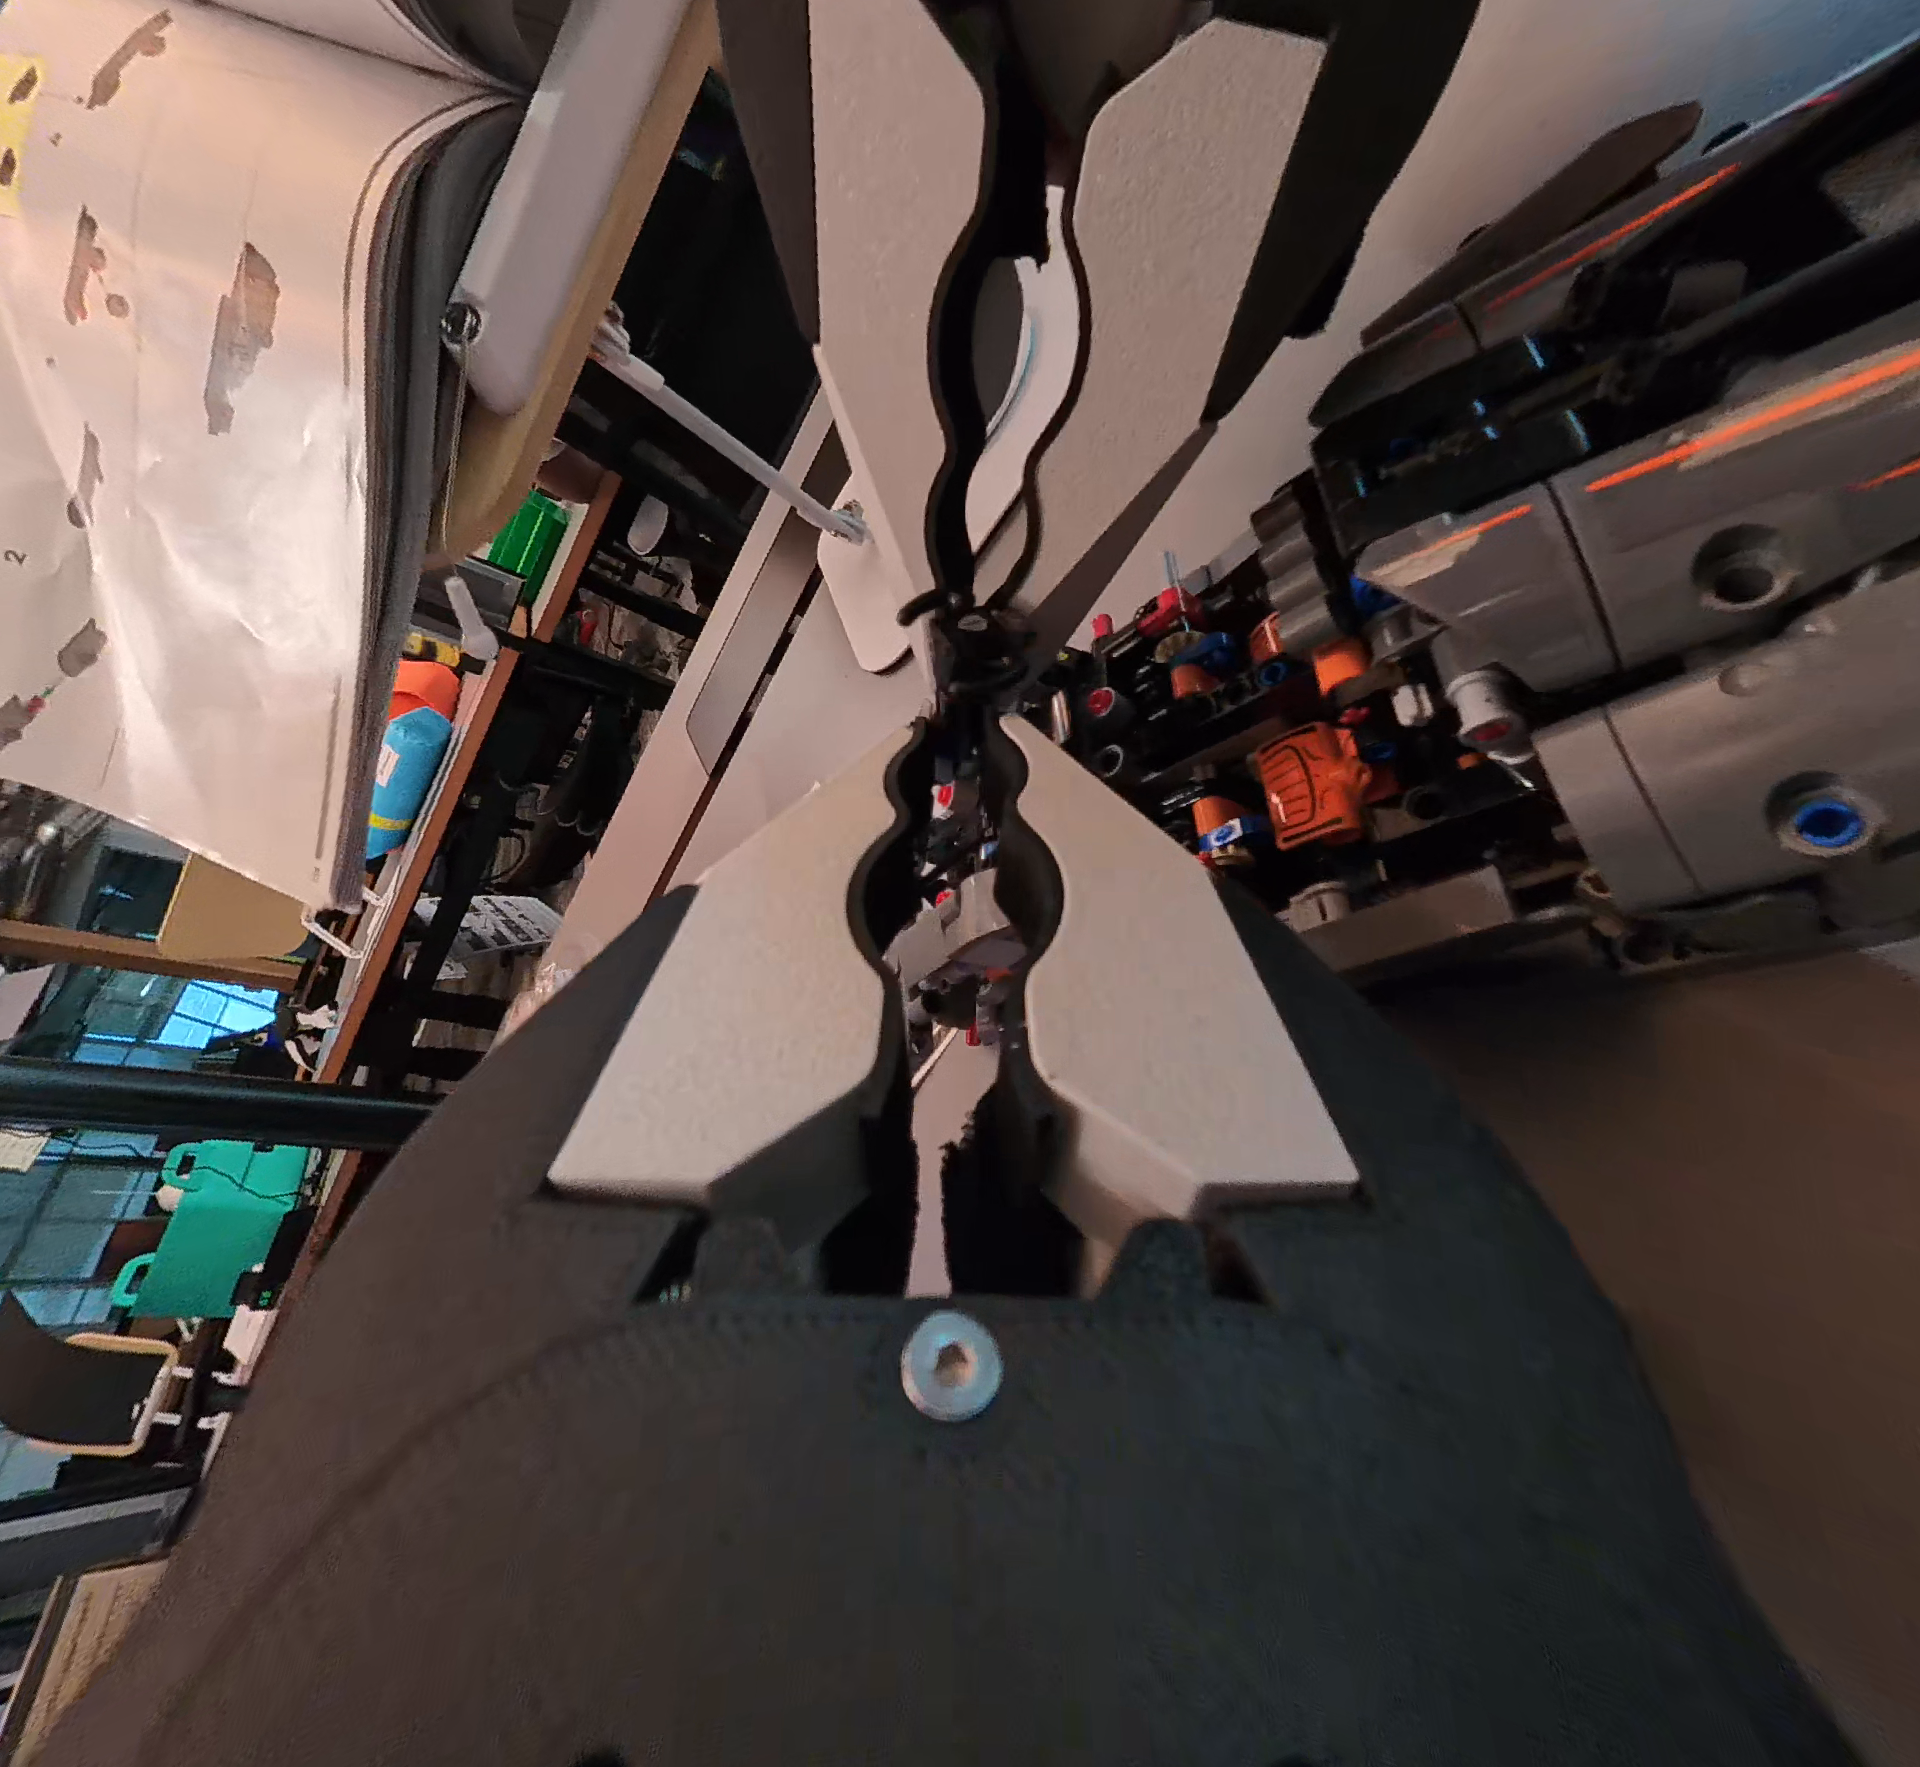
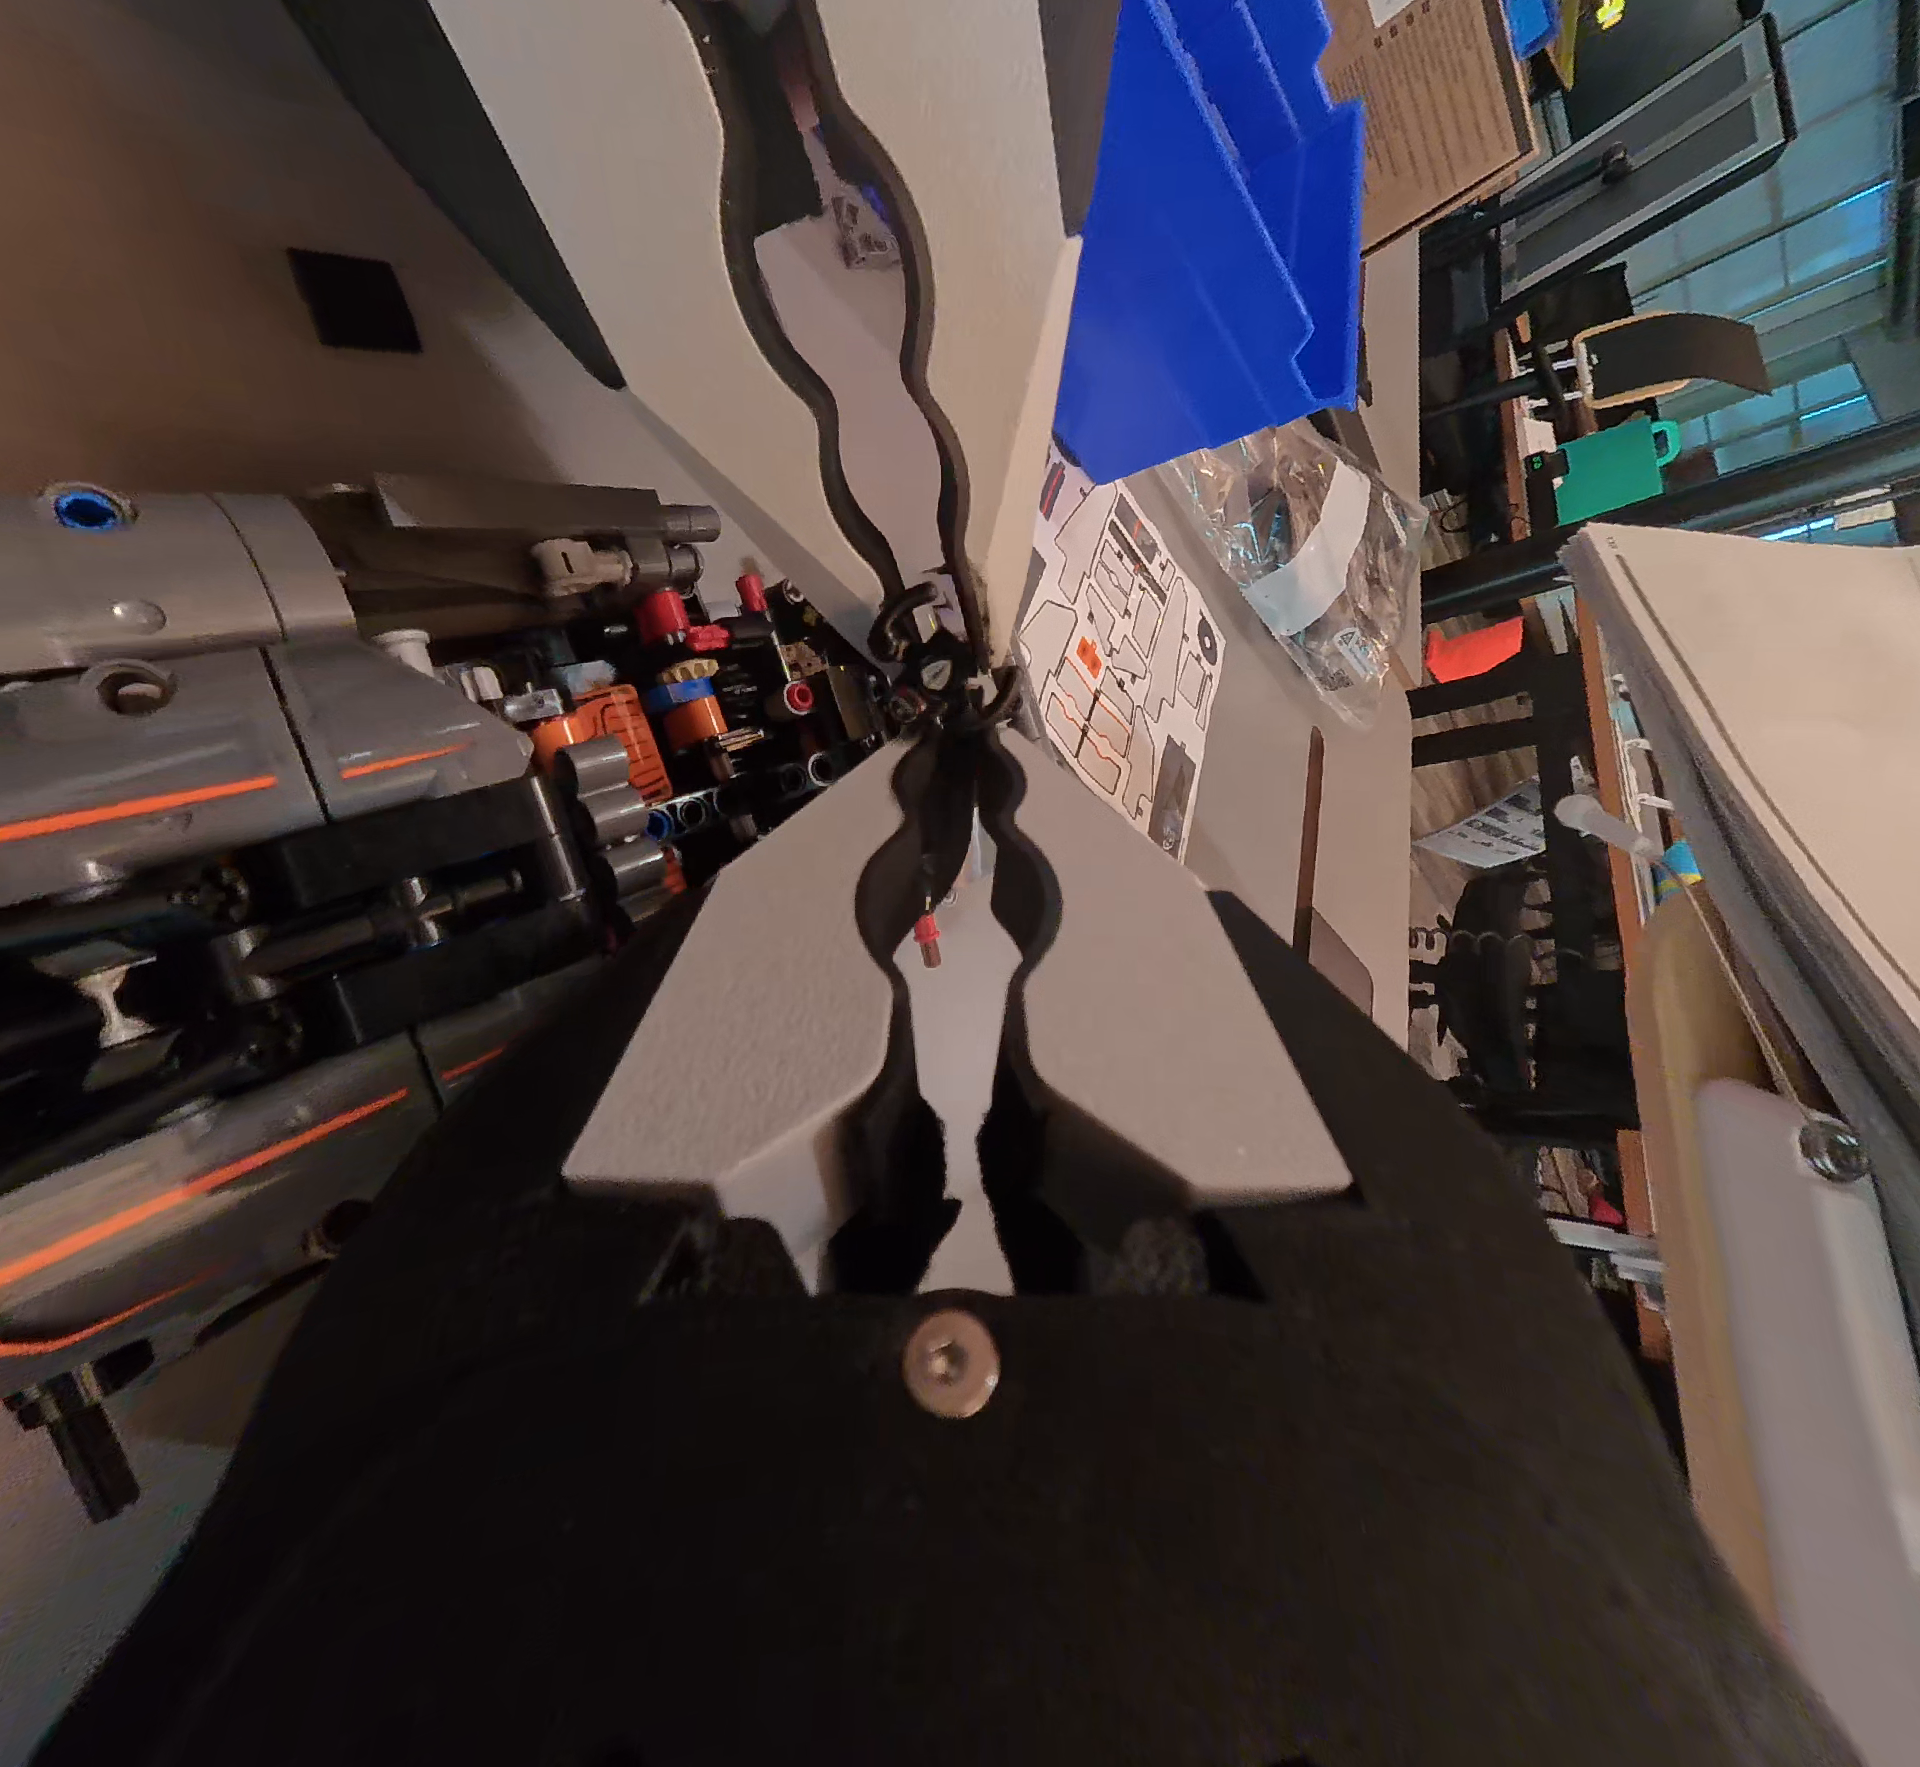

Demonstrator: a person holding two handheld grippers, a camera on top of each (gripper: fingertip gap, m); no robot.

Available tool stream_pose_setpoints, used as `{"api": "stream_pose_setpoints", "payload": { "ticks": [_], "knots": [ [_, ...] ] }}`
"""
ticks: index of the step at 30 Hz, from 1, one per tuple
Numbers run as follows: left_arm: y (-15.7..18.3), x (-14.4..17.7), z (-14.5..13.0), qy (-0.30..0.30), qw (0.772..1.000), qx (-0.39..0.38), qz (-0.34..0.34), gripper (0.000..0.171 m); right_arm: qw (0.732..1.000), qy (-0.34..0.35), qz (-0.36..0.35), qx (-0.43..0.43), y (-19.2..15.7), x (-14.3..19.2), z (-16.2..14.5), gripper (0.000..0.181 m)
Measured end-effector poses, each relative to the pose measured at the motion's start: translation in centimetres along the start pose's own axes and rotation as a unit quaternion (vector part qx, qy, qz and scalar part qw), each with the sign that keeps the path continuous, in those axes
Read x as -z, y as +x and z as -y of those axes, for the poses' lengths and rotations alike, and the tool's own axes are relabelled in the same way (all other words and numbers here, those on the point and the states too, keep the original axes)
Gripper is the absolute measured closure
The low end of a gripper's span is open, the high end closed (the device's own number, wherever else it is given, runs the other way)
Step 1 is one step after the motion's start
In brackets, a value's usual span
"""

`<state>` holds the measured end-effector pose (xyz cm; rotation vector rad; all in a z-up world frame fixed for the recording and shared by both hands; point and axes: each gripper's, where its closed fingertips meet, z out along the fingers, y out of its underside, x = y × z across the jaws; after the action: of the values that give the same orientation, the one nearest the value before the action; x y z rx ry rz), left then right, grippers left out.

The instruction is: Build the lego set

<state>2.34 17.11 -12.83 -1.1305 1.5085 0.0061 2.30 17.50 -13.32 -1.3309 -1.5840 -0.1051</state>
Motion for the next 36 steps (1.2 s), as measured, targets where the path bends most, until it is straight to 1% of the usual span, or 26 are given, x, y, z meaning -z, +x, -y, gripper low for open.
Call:
{"api": "stream_pose_setpoints", "payload": {
  "ticks": [3,5,11,15,18,20,25,27,29,31,33,36],
  "knots": [
    [0.3,-0.1,-0.2,-0.007,1.000,-0.012,-0.001,0.165,1.000,-0.008,0.007,0.000,-0.3,-0.1,-0.1,0.178],
    [0.2,-0.1,-0.1,0.000,1.000,0.000,-0.003,0.165,1.000,-0.004,0.010,-0.009,-0.3,-0.1,-0.1,0.177],
    [-1.0,0.2,0.3,0.011,1.000,-0.018,0.023,0.164,0.999,0.024,-0.009,-0.042,1.1,0.2,0.5,0.175],
    [-0.9,0.5,0.7,0.019,0.998,-0.044,0.033,0.164,0.996,0.039,0.002,-0.082,2.2,1.2,0.5,0.148],
    [-0.9,0.6,0.9,0.027,0.999,-0.033,0.025,0.164,0.996,0.030,0.015,-0.079,2.4,1.8,0.1,0.144],
    [-0.9,0.7,1.1,0.036,0.999,-0.008,0.010,0.164,0.996,0.027,0.032,-0.073,2.0,1.9,0.2,0.150],
    [-1.5,1.1,1.5,0.058,0.997,0.045,-0.010,0.164,0.998,0.012,0.031,-0.051,1.2,1.1,0.8,0.155],
    [-1.3,1.1,1.8,0.063,0.996,0.055,-0.023,0.164,0.999,0.013,0.021,-0.043,1.1,0.9,1.2,0.177],
    [-1.2,1.2,1.8,0.062,0.995,0.067,-0.036,0.163,0.999,0.006,0.015,-0.041,1.1,0.7,1.3,0.177],
    [-1.6,1.9,2.2,0.073,0.993,0.083,-0.047,0.162,0.999,0.016,0.007,-0.046,1.3,1.0,1.9,0.177],
    [-2.0,2.5,2.1,0.063,0.992,0.095,-0.050,0.151,0.999,0.020,-0.011,-0.037,1.8,1.5,2.2,0.177],
    [-2.1,3.8,1.5,0.036,0.993,0.101,-0.056,0.142,0.999,0.019,-0.049,0.000,2.5,2.5,2.8,0.177]
  ]
}}
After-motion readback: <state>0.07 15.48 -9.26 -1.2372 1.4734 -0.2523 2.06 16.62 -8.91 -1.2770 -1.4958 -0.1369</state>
